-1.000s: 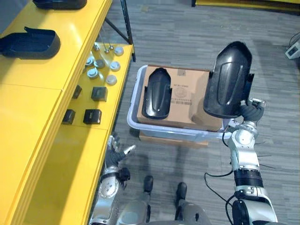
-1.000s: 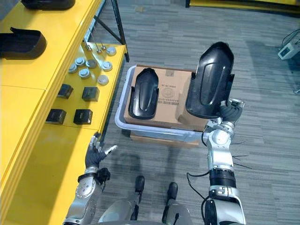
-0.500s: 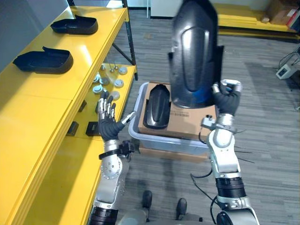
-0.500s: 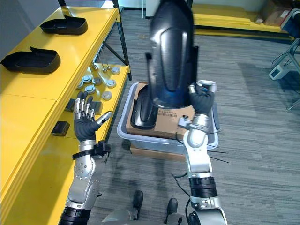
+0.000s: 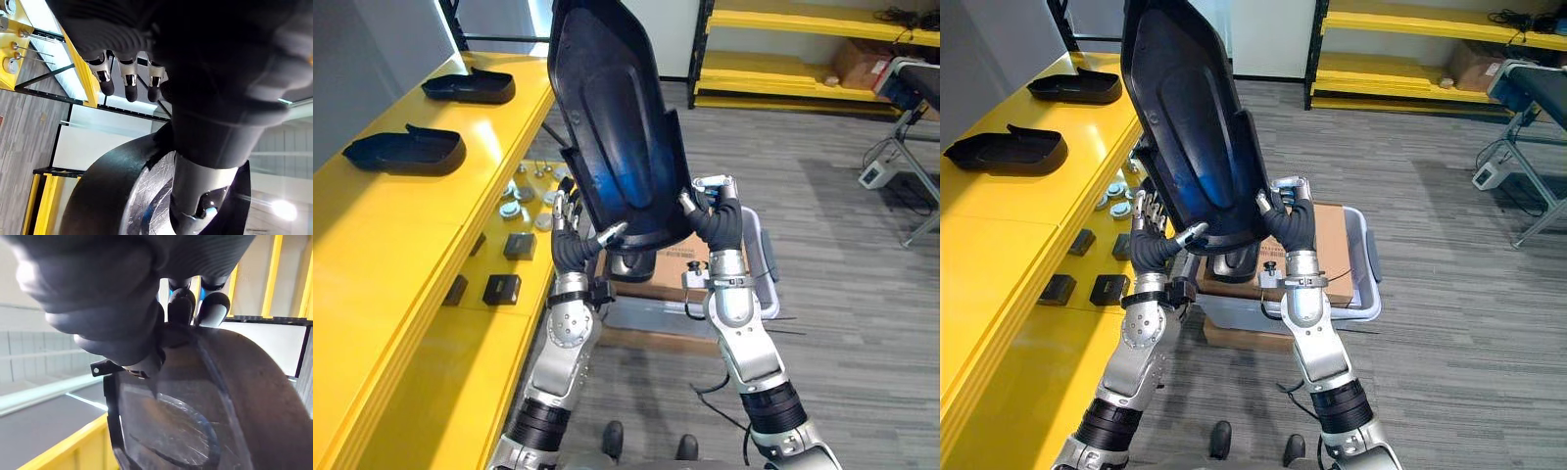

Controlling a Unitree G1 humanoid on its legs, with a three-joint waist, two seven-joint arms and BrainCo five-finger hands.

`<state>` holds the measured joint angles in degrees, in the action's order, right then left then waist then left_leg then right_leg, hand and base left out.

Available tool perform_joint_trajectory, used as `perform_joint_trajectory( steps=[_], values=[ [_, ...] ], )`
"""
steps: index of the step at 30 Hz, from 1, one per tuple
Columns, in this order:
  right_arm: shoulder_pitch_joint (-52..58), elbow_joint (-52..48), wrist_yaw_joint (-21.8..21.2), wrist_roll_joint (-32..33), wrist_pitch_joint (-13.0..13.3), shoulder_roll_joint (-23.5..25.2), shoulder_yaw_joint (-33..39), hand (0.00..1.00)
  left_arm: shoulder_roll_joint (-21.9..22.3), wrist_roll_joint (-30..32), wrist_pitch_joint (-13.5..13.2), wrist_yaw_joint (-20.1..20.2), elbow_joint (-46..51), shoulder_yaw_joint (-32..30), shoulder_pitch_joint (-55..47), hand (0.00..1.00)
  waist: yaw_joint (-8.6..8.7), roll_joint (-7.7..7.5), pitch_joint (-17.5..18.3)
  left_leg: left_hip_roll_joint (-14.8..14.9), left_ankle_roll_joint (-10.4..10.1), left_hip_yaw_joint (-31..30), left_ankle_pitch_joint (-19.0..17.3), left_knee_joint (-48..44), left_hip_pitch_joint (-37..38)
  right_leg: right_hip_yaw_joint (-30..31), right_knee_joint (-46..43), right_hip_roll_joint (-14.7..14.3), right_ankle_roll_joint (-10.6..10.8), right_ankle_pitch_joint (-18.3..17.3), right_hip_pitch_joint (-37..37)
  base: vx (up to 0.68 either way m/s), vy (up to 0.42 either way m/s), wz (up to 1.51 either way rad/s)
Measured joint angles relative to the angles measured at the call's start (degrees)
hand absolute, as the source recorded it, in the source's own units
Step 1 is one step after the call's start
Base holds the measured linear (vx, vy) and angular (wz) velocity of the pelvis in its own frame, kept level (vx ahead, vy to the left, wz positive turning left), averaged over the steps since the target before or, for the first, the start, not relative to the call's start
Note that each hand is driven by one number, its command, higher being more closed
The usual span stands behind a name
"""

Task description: Walk over and take plastic housings, then place them on the shelf

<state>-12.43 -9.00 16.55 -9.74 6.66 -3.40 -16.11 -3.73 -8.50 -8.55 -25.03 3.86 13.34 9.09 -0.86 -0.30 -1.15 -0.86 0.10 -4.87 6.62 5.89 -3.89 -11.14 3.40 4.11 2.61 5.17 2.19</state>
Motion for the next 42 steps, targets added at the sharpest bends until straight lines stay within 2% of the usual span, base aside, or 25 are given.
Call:
perform_joint_trajectory(
  steps=[7, 8, 14, 23, 26, 29, 34, 36, 42],
  values=[
    [3.66, 2.10, -3.00, 1.96, 1.83, -2.13, -0.79, 1.00, 0.00, -2.80, 0.90, 0.11, -0.67, -1.27, 0.15, 1.00, 0.09, 0.00, 0.10, 0.07, 0.27, 0.13, 0.19, 0.00, 0.13, 0.12, 0.04, -0.03, -0.01, 0.03, -0.08, 0.00, -0.001, -0.01],
    [3.96, 2.12, -3.52, 2.13, 2.04, -2.56, -1.14, 0.00, 0.12, -3.17, 0.89, 0.14, -0.95, -1.82, 0.27, 1.00, 0.09, -0.01, 0.12, 0.05, 0.28, 0.11, 0.19, 0.00, 0.17, 0.12, 0.02, -0.03, -0.01, 0.03, -0.10, 0.00, 0.000, 0.00],
    [6.10, 3.74, -7.81, 2.43, 4.15, -4.68, -4.79, 0.00, -1.19, -3.14, 1.20, 0.15, -2.81, -4.36, 0.60, 1.00, 0.16, 0.07, 1.56, -0.02, 0.11, -0.47, 0.07, 0.04, 0.27, -0.04, -0.15, -0.02, -0.15, -0.13, -0.21, 0.00, -0.001, 0.01],
    [5.68, 2.92, -9.03, 2.59, 4.20, -5.10, -4.53, 0.00, -1.54, -2.92, 1.52, 1.56, -4.28, -4.48, -1.43, 1.00, 0.07, -0.15, 2.01, -0.10, -0.02, -1.10, -0.01, 0.05, 0.30, -0.45, -0.35, -0.02, 0.00, -0.40, -0.46, -0.01, 0.001, 0.04],
    [3.03, 1.84, -8.80, 4.89, 4.36, -4.97, -3.80, 0.00, -1.25, -0.29, 2.03, 2.60, -4.33, -4.23, -3.25, 1.00, 0.06, -0.13, 2.74, -0.09, -0.02, -1.10, -0.02, 0.05, 0.29, -0.37, -0.35, -0.03, 0.01, -0.40, -0.46, 0.00, 0.000, 0.00],
    [-0.44, -1.86, -6.98, 8.23, 5.43, -4.24, 0.60, 0.00, -0.88, 3.81, 2.20, 3.87, -4.33, -3.65, -5.63, 1.00, -0.04, -0.09, 2.95, -0.04, -0.03, -1.12, -0.02, 0.05, 0.50, -0.41, -0.31, -0.03, 0.02, -0.41, -0.73, 0.00, 0.000, 0.00],
    [-2.56, -5.99, -4.43, 12.09, 8.18, -3.76, 7.33, 0.00, -0.76, 7.02, 3.17, 3.84, -4.30, -4.03, -7.64, 1.00, -0.05, -0.09, 2.95, 0.00, -0.04, -1.09, -0.04, 0.05, 0.61, -0.44, -0.27, -0.03, 0.04, -0.44, -0.88, 0.00, 0.000, 0.00],
    [-2.55, -6.00, -4.00, 12.61, 8.50, -3.71, 10.11, 0.00, -0.34, 7.15, 3.21, 3.91, -4.30, -4.09, -8.37, 1.00, -0.06, -0.09, 2.95, -0.01, -0.04, -1.07, -0.04, 0.05, 0.63, -0.44, -0.27, -0.03, 0.04, -0.44, -0.91, 0.00, 0.000, 0.00],
    [2.88, -5.13, 0.60, 17.12, 9.17, -2.87, 28.67, 0.00, 1.37, 8.22, 3.22, 3.81, -0.23, -7.06, -13.44, 1.00, 0.09, -0.07, 2.94, -0.02, -0.04, -0.98, -0.04, 0.05, 0.65, -0.45, -0.24, -0.02, 0.05, -0.45, -0.94, 0.00, 0.000, 0.00]
  ],
)
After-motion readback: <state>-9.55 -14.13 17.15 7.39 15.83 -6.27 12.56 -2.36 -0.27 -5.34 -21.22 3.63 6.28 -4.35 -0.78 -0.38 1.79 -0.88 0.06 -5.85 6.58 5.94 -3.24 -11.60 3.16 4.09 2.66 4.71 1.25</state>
